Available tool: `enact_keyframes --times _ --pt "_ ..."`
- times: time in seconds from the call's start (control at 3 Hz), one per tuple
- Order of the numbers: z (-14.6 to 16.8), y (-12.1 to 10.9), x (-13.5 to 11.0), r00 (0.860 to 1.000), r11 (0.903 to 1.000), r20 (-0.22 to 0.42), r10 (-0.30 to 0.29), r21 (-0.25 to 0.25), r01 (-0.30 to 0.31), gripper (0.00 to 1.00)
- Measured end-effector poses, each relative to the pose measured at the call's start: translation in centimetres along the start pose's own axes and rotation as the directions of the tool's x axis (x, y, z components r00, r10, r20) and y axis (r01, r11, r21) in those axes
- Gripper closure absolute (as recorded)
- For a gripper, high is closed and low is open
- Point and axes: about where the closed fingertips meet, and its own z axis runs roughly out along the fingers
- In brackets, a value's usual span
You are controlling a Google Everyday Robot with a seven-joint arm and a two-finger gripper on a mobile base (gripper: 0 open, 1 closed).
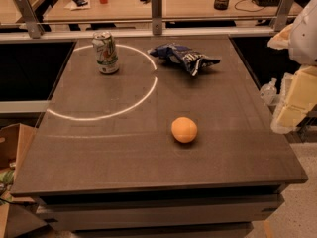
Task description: Pick orange
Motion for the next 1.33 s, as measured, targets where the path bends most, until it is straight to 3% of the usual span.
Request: enact_keyframes --times 0.67,1.0,1.33 --pt "0.0 0.1 -0.4 0.999 0.9997 0.030 0.023 0.001 -0.023 0.00" --pt "0.6 1.1 -1.2 0.989 0.9950 0.112 0.099 -0.018 -0.098 0.00" --pt "1.6 2.5 -2.5 0.961 0.9841 0.213 0.177 -0.053 -0.170 0.00"
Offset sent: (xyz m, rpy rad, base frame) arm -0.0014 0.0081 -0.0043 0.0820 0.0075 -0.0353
